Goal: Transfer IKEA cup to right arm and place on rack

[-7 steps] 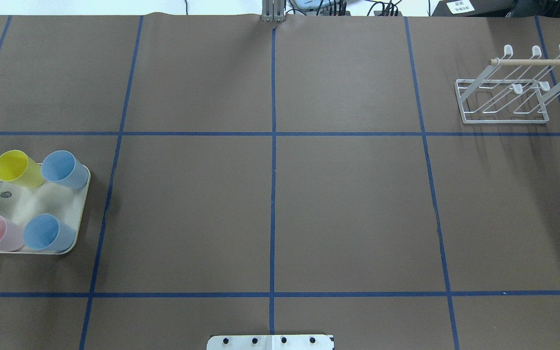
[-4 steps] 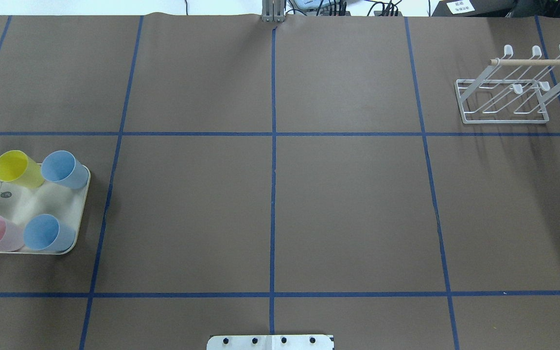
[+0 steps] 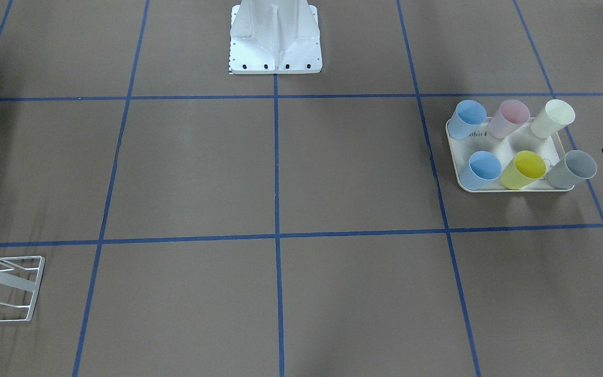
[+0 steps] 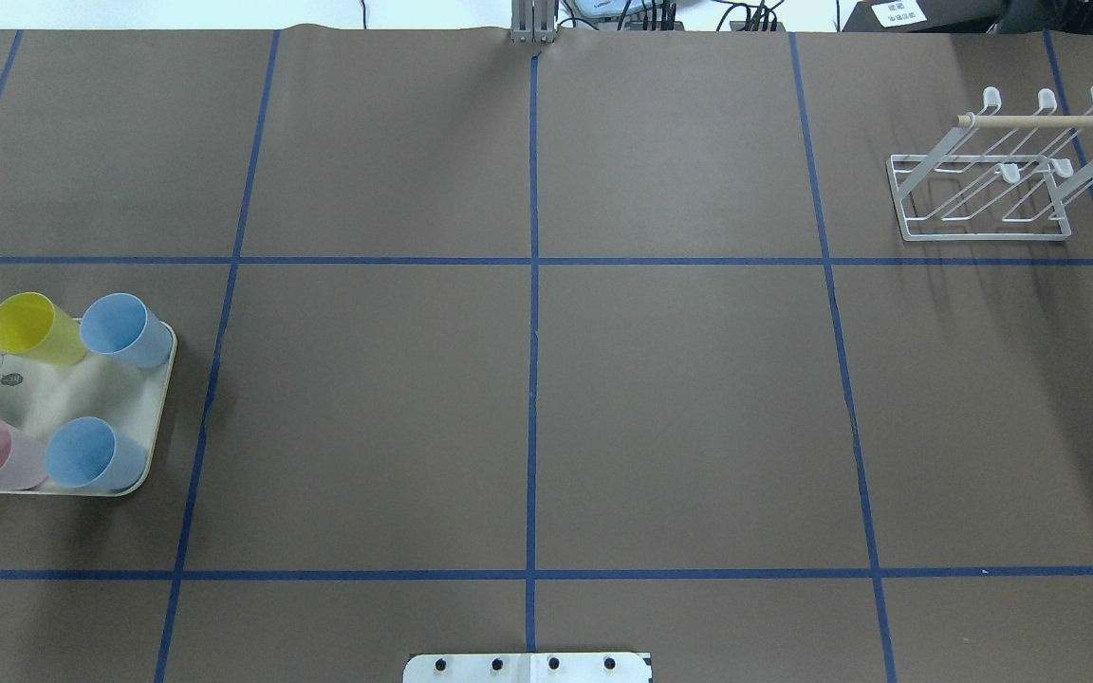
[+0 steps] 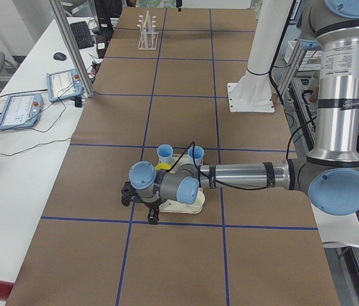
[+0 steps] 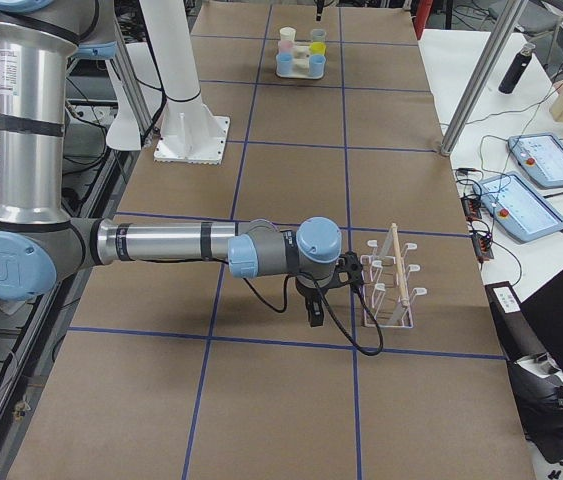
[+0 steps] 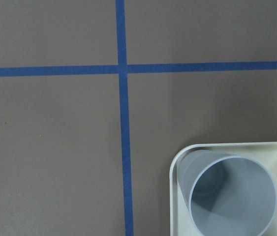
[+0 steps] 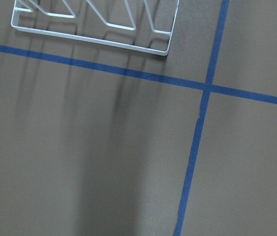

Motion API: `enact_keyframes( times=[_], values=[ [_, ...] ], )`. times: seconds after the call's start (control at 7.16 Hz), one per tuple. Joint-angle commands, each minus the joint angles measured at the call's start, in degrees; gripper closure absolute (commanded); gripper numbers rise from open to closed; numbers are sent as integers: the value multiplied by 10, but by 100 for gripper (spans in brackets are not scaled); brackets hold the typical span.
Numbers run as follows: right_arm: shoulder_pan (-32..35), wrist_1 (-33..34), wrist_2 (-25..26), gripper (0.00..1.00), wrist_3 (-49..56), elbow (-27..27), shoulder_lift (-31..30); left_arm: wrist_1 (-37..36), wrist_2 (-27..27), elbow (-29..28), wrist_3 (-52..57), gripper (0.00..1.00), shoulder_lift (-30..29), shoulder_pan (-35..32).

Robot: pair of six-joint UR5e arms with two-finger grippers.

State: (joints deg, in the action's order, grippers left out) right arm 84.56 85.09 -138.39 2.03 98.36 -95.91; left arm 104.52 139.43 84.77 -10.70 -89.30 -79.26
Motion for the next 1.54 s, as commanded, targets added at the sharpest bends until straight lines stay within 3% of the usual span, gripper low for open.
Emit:
enact_keyframes(
  times=[0.0,0.28,0.42,0.7,1.12,1.4],
  values=[
    [-3,0,0,0,-1,0,2,1,1,-18,-3,1,-17,24],
    [-4,0,1,0,-1,-3,2,2,1,-34,-3,6,-20,48],
    [-4,1,0,0,-3,-2,2,3,1,-34,-2,22,-20,52],
    [-14,0,1,0,-33,-2,5,2,2,-36,-4,97,-20,63],
    [-15,1,1,0,-34,-3,5,-5,84,-47,1,100,-36,63],
    [-15,0,1,0,-34,3,7,-29,86,-24,3,100,-43,27]
  ],
)
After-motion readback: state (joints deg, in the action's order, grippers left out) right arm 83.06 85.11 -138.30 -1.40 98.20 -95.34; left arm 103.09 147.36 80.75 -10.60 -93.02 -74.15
